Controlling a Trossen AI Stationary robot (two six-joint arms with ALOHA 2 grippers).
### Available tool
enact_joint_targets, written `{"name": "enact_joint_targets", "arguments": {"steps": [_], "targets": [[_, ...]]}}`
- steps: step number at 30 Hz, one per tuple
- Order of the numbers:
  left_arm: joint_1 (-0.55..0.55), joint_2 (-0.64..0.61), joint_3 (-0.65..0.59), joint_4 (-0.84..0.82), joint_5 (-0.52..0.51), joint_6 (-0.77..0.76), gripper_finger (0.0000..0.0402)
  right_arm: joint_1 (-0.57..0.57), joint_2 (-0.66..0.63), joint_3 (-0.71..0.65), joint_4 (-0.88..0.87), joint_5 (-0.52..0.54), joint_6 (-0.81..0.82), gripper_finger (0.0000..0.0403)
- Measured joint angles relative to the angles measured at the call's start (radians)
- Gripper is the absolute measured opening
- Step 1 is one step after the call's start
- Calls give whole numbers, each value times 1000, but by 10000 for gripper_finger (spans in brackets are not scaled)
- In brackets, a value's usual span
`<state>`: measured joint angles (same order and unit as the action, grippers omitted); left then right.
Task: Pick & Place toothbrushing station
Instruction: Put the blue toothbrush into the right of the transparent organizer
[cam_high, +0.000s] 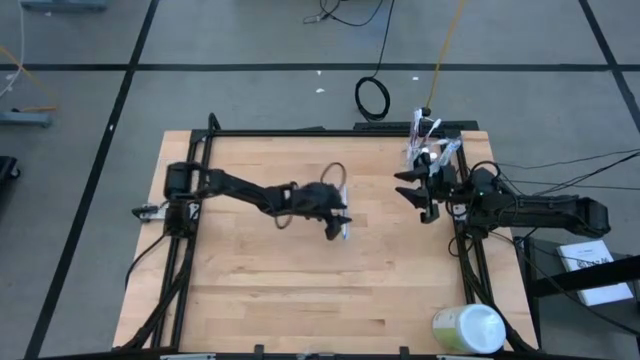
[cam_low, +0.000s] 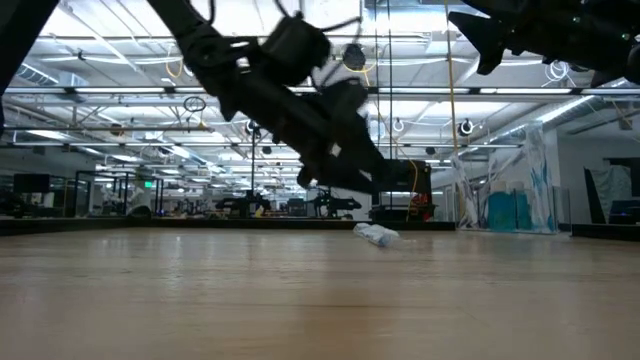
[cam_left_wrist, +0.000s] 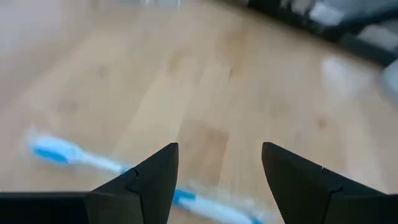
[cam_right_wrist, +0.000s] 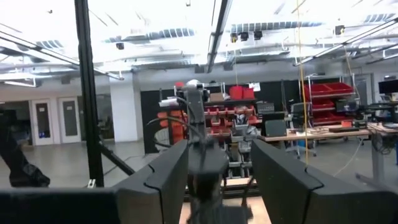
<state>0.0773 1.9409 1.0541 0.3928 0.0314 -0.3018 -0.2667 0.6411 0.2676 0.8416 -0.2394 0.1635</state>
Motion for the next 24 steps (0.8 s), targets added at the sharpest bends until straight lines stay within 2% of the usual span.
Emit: {"name": "enact_joint_targets", "arguments": {"steps": [5, 9, 12, 16, 19, 24], "targets": [[-25, 79, 177, -293, -50, -4, 239, 8, 0, 0, -3, 1, 1, 166], [-41, 112, 267, -442, 18, -16, 239, 8, 0, 0, -10, 0, 6, 166], [-54, 114, 288, -458, 61, -19, 239, 8, 0, 0, -16, 0, 7, 166], [-68, 115, 281, -438, 31, -43, 239, 8, 0, 0, -16, 0, 7, 166], [-69, 115, 267, -398, 60, -86, 239, 8, 0, 0, -16, 0, 7, 166], [-70, 115, 265, -467, 25, -103, 239, 8, 0, 0, -15, 0, 8, 166]]}}
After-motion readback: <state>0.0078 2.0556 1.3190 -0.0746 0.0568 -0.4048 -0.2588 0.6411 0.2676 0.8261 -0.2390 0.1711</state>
